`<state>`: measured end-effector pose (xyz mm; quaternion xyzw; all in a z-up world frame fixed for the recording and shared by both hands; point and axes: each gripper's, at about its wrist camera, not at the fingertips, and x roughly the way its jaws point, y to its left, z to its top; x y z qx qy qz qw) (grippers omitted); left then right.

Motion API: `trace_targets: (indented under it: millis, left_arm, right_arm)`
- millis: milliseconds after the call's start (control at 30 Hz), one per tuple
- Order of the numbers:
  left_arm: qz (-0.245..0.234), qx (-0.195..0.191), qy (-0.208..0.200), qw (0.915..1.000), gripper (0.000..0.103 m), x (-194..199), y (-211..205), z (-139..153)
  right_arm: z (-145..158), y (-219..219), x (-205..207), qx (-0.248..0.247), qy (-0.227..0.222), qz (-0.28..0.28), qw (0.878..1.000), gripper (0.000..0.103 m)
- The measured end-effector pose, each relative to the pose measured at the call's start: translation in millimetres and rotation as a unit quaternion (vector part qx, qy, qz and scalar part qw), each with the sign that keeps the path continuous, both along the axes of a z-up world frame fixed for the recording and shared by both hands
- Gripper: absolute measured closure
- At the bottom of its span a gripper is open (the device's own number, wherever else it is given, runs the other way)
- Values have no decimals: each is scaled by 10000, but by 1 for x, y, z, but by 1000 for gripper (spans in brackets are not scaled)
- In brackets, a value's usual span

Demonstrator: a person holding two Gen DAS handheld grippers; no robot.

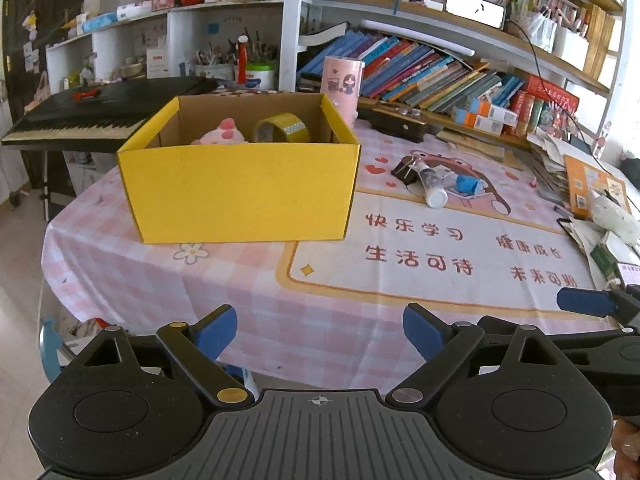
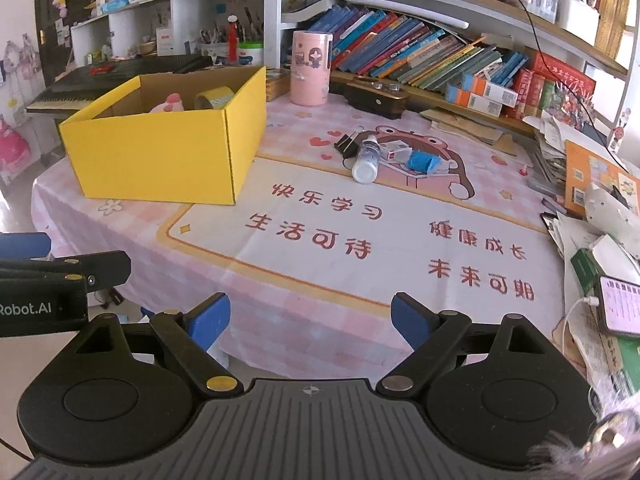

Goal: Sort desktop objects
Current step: 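Move both tools toward the white spray bottle on the printed mat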

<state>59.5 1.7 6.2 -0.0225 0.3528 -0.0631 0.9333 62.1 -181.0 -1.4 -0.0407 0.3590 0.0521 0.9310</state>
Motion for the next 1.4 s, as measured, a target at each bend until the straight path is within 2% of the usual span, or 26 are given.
trace_targets:
  millis: [700,967,1400]
  left_arm:
    - [-393,-30,302,9988,11,78,-105,-13]
    - [-297,46,341,9990,11,100,-138,-15]
    - [110,259,221,9994,11,134,-172,-14]
  right_arm:
    - [-11,-104,80,-2,405,-344,9986,16]
    - [-13,-138,109,83,404,-277,9988,16]
    - [-15,-179,163,277,207,-227,9991,16]
